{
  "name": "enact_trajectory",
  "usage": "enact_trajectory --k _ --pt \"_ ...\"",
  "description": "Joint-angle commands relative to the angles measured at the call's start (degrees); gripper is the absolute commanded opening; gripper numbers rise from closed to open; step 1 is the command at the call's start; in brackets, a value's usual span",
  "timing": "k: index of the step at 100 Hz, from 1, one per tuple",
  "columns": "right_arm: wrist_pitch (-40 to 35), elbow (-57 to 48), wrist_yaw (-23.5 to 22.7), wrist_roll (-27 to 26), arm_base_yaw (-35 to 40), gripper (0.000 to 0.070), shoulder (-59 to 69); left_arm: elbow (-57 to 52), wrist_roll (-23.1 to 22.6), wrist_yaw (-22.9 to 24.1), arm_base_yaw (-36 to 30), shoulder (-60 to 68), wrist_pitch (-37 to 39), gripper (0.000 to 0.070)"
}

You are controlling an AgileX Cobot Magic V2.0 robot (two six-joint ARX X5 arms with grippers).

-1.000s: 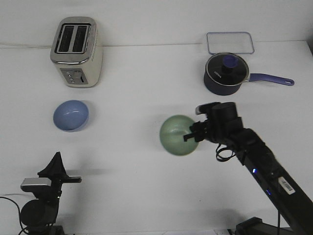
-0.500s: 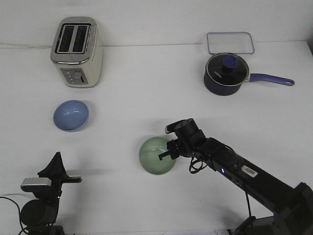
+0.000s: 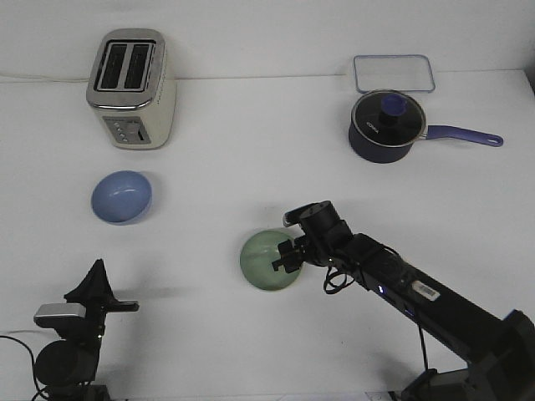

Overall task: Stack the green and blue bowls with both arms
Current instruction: 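Open the right gripper and withdraw it from the green bowl, then reach the left gripper to the light blue bowl rim and grasp it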

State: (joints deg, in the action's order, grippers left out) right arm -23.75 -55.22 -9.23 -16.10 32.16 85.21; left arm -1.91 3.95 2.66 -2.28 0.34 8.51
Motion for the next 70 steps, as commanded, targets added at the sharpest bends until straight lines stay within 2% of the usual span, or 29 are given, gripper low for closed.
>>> enact_trajectory --k 1,21,29,41,53,70 --pt "0.7 -1.2 0.0 2.6 -1.1 0.0342 -3.8 0.7 5.1 -0.1 0.0 0.0 0.6 0.0011" --pt "0.6 -1.5 0.1 8.0 -8.2 0.0341 -16.2 -3.7 14.0 0.1 0.0 0.6 -0.9 0.0014" --pt "-0.3 -0.9 0.2 9.5 -11.3 0.0341 -20.5 -8.4 16.8 3.0 0.0 3.5 -4.5 0.0015" --pt "5.9 6.1 0.2 9.5 -14.7 0.0339 -28.9 -18.1 16.9 6.8 0.1 13.3 -10.3 0.0015" --pt "14.1 16.9 0.3 8.6 -16.5 0.0339 -37.5 -28.9 15.2 6.7 0.9 28.8 -13.7 0.0013" --pt "14.1 25.8 0.2 6.8 -17.6 0.0339 -44.6 -45.7 11.0 3.8 3.1 51.9 -21.5 0.0017"
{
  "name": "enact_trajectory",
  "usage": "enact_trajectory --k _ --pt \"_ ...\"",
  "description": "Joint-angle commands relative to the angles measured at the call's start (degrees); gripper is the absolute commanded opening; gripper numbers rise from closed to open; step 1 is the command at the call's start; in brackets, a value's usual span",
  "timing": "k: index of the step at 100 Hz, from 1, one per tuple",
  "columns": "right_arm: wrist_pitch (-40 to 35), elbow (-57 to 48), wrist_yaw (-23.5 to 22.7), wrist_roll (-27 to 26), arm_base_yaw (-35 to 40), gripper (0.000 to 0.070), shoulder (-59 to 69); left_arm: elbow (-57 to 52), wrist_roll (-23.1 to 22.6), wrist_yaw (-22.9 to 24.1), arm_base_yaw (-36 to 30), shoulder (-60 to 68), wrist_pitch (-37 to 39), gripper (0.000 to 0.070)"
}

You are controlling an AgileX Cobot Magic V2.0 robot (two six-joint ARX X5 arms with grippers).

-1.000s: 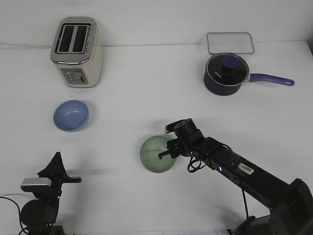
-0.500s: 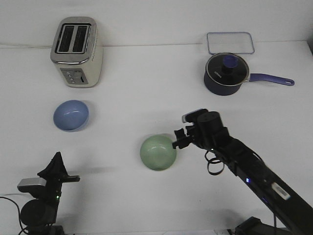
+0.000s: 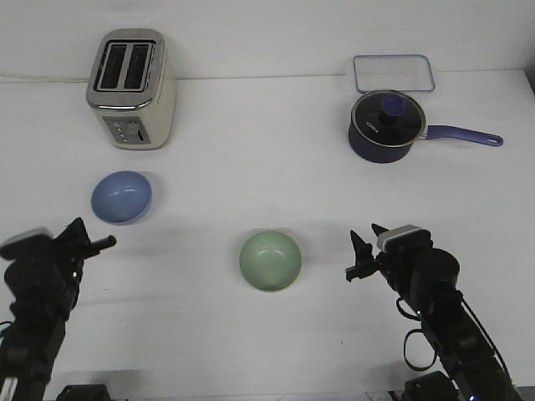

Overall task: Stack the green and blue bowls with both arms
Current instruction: 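Reach the left gripper to the light blue bowl rim and grasp it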

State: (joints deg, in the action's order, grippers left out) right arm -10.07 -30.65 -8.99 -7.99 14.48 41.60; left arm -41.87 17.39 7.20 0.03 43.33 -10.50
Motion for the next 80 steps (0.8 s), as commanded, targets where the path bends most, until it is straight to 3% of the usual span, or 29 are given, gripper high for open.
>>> enact_trajectory --k 1,7,19,24,38,48,59,80 --pt "0.4 1.6 0.0 -1.3 0.0 0.0339 -1.3 -6.6 -2.6 -1.0 0.9 10.0 -3.0 0.0019" --pt "0.3 3.0 0.0 -1.3 0.0 0.0339 -2.5 -12.1 -3.5 -3.0 1.9 16.8 -6.8 0.0077" --pt "0.1 4.1 0.0 -1.2 0.0 0.0339 -3.4 -20.5 -4.1 -5.4 3.4 27.4 -12.2 0.0428" --pt "0.2 4.1 0.0 -1.2 0.0 0.0339 -3.4 -22.8 -5.4 -5.7 3.8 30.8 -13.0 0.0508" --pt "0.2 4.1 0.0 -1.2 0.0 0.0339 -3.4 -27.5 -7.6 -5.7 5.6 38.4 -16.3 0.0521" --pt "0.2 4.1 0.0 -1.2 0.0 0.0339 -3.4 -29.0 -8.0 -5.7 7.1 43.1 -18.0 0.0593" --pt "0.2 4.1 0.0 -1.1 0.0 0.0339 -3.4 -29.0 -8.0 -6.0 8.6 46.8 -17.4 0.0592" --pt "0.2 4.1 0.0 -1.2 0.0 0.0339 -3.3 -29.0 -9.2 -10.9 10.5 52.1 -14.6 0.0589"
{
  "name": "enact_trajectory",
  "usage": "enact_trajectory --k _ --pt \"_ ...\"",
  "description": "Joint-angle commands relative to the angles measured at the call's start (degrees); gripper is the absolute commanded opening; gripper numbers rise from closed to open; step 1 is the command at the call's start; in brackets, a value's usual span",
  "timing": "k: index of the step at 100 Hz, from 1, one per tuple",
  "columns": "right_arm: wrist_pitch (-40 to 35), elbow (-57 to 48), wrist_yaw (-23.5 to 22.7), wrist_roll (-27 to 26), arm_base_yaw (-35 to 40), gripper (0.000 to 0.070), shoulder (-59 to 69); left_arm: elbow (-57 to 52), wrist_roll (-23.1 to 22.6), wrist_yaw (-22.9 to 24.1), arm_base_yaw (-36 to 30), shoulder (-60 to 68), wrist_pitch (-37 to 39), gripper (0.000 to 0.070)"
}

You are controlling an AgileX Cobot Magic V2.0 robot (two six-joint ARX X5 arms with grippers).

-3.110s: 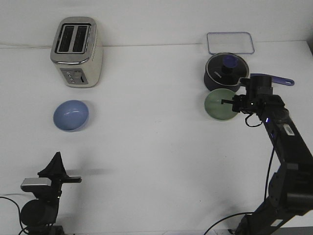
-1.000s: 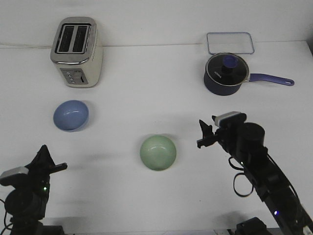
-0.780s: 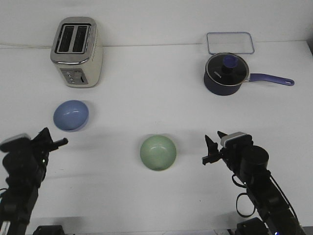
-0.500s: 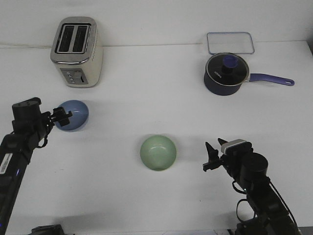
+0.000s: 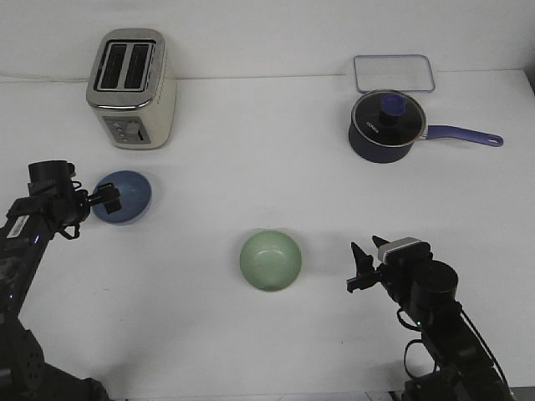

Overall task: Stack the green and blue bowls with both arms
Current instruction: 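Reach the left gripper to the light blue bowl rim and grasp it, then lift the blue bowl with the left gripper and lower it into the green bowl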

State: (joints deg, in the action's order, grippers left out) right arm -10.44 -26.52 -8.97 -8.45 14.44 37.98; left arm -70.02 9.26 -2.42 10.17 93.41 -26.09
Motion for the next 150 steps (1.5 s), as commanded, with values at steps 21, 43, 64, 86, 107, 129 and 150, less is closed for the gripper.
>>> enact_trajectory --k 21,43,64,86,107,129,150 --pt "0.5 0.0 0.0 -0.7 0.1 0.0339 0.3 -0.9 -1.1 -6.1 0.2 6.1 3.5 0.0530" --pt "0.5 0.0 0.0 -0.5 0.1 0.0339 0.3 -0.9 -1.0 -6.1 0.0 6.6 4.5 0.0013" --pt "0.5 0.0 0.0 -0.5 0.1 0.0339 0.3 -2.3 -1.0 -7.8 -0.1 2.4 3.7 0.0014" --pt "0.6 0.0 0.0 -0.5 0.1 0.0339 0.3 -3.7 -1.1 -19.6 -2.7 -8.4 0.9 0.0014" --pt "0.5 0.0 0.0 -0.5 0.1 0.0339 0.3 -3.6 -1.3 -20.8 -13.0 -16.4 -3.1 0.0014" --pt "0.5 0.0 -0.1 -0.5 0.1 0.0339 0.3 -3.6 -1.2 -18.5 -33.1 -13.6 -4.4 0.0014" --pt "-0.3 0.0 -0.3 -0.6 0.1 0.0339 0.3 -3.6 -1.0 -18.1 -43.3 -7.8 -3.1 0.0014"
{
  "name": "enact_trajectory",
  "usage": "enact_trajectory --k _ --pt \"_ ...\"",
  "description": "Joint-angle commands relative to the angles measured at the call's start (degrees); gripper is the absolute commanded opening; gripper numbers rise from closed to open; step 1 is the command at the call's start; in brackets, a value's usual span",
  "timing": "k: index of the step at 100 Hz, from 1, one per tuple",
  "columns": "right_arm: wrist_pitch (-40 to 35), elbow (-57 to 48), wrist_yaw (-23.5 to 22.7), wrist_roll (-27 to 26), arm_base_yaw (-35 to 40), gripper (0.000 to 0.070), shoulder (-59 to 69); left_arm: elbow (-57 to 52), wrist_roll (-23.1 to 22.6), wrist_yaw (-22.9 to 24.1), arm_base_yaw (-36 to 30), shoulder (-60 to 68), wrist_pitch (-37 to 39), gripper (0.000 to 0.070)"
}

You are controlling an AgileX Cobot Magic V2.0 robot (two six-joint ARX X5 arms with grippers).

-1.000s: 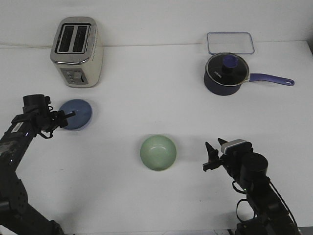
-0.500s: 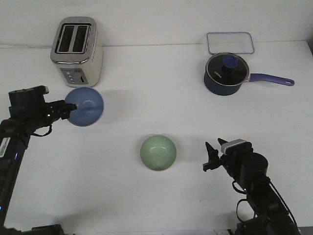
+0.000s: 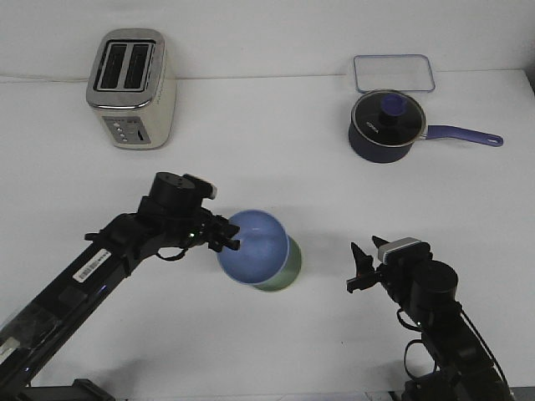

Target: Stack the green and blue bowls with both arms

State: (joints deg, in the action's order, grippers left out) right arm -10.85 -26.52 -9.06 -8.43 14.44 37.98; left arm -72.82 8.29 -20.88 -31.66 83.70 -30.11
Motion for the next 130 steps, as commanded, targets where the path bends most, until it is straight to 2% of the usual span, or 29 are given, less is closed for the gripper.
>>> enact_trajectory --k 1,26,37,44,49,61,64,69,79,100,110,114,117,125,128,130 --pt "0.1 0.0 -0.2 -0.6 0.1 0.0339 0.3 -0.8 -0.1 0.3 -1.7 2.2 1.0 0.0014" --pt "0.1 0.0 -0.2 -0.6 0.1 0.0339 0.3 -0.8 -0.2 0.4 -5.6 8.6 3.5 0.0014" --pt "0.1 0.0 -0.2 -0.6 0.1 0.0339 0.3 -0.8 -0.3 3.8 -6.4 10.2 3.8 0.0015" --pt "0.1 0.0 -0.2 -0.6 0.1 0.0339 0.3 -0.8 -0.3 3.9 -6.4 10.7 4.1 0.0033" --pt "0.1 0.0 -0.2 -0.6 0.1 0.0339 0.3 -0.8 -0.3 3.9 -6.4 10.7 4.2 0.0114" --pt "0.1 0.0 -0.2 -0.6 0.1 0.0339 0.3 -0.9 -0.3 3.9 -6.4 10.7 5.2 0.0427" --pt "0.1 0.0 -0.2 -0.6 0.1 0.0339 0.3 -0.9 -0.3 3.9 -6.4 10.6 5.5 0.0475" --pt "0.1 0.0 -0.2 -0.6 0.1 0.0339 0.3 -0.9 -0.3 4.0 -6.1 10.0 5.9 0.0512" --pt "0.2 0.0 0.0 -0.5 0.1 0.0339 0.3 -1.0 -0.6 6.9 -4.3 6.8 7.2 0.0512" --pt "1.9 0.0 1.6 -0.5 0.1 0.0339 0.3 -1.0 -4.6 21.4 2.5 -5.4 11.4 0.0508" --pt "3.6 0.0 2.0 -0.4 0.1 0.0335 0.3 -1.0 -5.2 24.0 7.6 -11.4 12.7 0.0482" --pt "4.3 0.0 2.0 -0.4 0.1 0.0317 0.1 -0.8 -5.8 24.2 10.0 -13.5 12.7 0.0408" --pt "4.6 0.0 2.0 -0.3 0.1 0.0277 -0.2 -0.5 -6.4 24.2 11.8 -15.1 12.6 0.0315" --pt "4.7 0.0 2.0 0.3 0.1 0.0075 -1.9 1.9 -8.1 24.2 16.3 -19.7 12.3 0.0016" --pt "4.5 0.0 2.1 1.1 0.1 0.0015 -2.9 3.6 -8.1 24.2 17.9 -21.6 12.7 0.0010" --pt "4.3 0.0 2.3 1.6 0.1 0.0000 -3.7 5.0 -8.1 24.2 18.9 -23.1 13.2 0.0015"
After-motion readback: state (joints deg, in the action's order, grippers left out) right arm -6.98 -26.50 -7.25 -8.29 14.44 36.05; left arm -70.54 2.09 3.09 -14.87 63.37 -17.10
